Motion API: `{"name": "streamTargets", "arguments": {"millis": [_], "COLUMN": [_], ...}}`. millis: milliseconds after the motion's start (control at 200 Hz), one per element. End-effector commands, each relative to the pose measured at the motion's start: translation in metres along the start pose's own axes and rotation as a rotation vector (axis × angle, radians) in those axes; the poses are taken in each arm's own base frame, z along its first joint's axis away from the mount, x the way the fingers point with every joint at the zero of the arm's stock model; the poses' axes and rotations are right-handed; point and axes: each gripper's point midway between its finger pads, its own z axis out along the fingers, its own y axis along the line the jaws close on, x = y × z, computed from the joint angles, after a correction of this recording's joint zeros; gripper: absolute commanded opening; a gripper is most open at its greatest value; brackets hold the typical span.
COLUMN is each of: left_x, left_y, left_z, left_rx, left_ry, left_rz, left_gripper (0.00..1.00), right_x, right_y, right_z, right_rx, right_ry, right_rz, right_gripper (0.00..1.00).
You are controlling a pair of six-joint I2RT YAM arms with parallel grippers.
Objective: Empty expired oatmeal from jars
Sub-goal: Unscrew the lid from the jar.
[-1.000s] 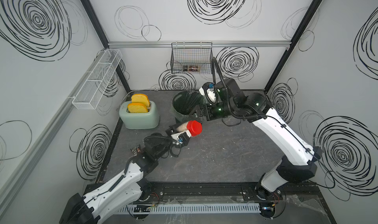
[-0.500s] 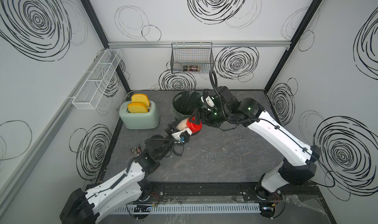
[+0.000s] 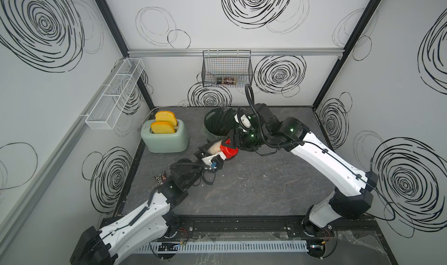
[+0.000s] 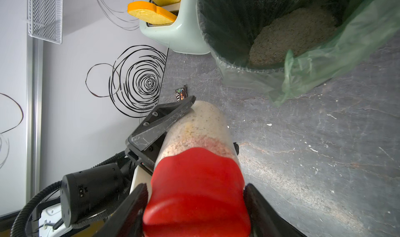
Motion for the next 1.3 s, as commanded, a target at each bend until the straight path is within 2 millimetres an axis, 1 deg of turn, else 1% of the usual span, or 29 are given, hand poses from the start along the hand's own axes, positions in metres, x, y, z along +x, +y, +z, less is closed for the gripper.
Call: {"name": "streamTargets", "arguments": {"millis": [0,160,285,375,420,515,610,655,690,755,861,906,951,1031,1086,1146,1186,1236,1291], "left_x": [-0.05,-0.062,-0.068,-0.07,-0.071,-0.071,-0.074,-0.074,-0.079,-0.081,-0.086,-0.089,-0.09,-0.094,-0.096,-0.098,-0.099,-0.101,-0.101], "left_y": [0.025,0.027,0.029,0.033,0.035,0.038,0.036,0.036,0.038,0.036,0.033,0.032,0.031,0.03,0.03,0.03,0.03,0.031,0.031], "left_z": [-0.011,-0.017,-0.02,-0.02,-0.019,-0.018,-0.018,-0.019,-0.022,-0.024,-0.027,-0.027,-0.027,-0.028,-0.029,-0.03,-0.03,-0.031,-0.031], "left_rx": [0.022,0.13,0.19,0.199,0.189,0.187,0.208,0.219,0.219,0.251,0.296,0.315,0.331,0.35,0.357,0.36,0.363,0.364,0.367], "left_ry": [-0.177,-0.233,-0.262,-0.271,-0.279,-0.293,-0.313,-0.33,-0.36,-0.378,-0.399,-0.404,-0.407,-0.413,-0.415,-0.419,-0.421,-0.429,-0.431], "left_rz": [-0.113,-0.196,-0.246,-0.272,-0.282,-0.296,-0.314,-0.333,-0.338,-0.355,-0.369,-0.372,-0.376,-0.373,-0.367,-0.359,-0.358,-0.359,-0.359], "left_gripper": [0.18,0.18,0.18,0.18,0.18,0.16,0.14,0.13,0.13,0.12,0.12,0.12,0.12,0.12,0.11,0.11,0.11,0.11,0.11], "right_x": [0.0,-0.005,0.001,0.002,0.005,0.012,0.013,0.012,0.013,0.013,0.013,0.014,0.018,0.032,0.04,0.04,0.039,0.037,0.033], "right_y": [-0.005,-0.01,-0.01,-0.016,-0.014,-0.001,0.0,0.002,0.003,0.004,0.008,0.007,0.005,-0.001,-0.006,-0.011,-0.01,-0.006,0.0], "right_z": [-0.011,-0.013,-0.008,-0.006,-0.006,-0.004,-0.004,-0.006,-0.007,-0.011,-0.016,-0.016,-0.014,-0.006,-0.002,-0.003,-0.004,-0.008,-0.014], "right_rx": [0.022,0.04,0.046,0.091,0.093,0.078,0.082,0.076,0.075,0.069,0.038,0.04,0.041,0.055,0.075,0.088,0.083,0.065,0.055], "right_ry": [0.026,0.06,0.114,0.144,0.158,0.154,0.153,0.152,0.155,0.162,0.15,0.154,0.17,0.216,0.235,0.224,0.206,0.172,0.121], "right_rz": [-0.133,-0.259,-0.363,-0.388,-0.39,-0.43,-0.461,-0.493,-0.513,-0.563,-0.617,-0.637,-0.659,-0.704,-0.74,-0.772,-0.806,-0.855,-0.912], "right_gripper": [0.48,0.48,0.44,0.44,0.44,0.44,0.43,0.43,0.42,0.41,0.38,0.37,0.36,0.37,0.41,0.42,0.42,0.4,0.4]}}
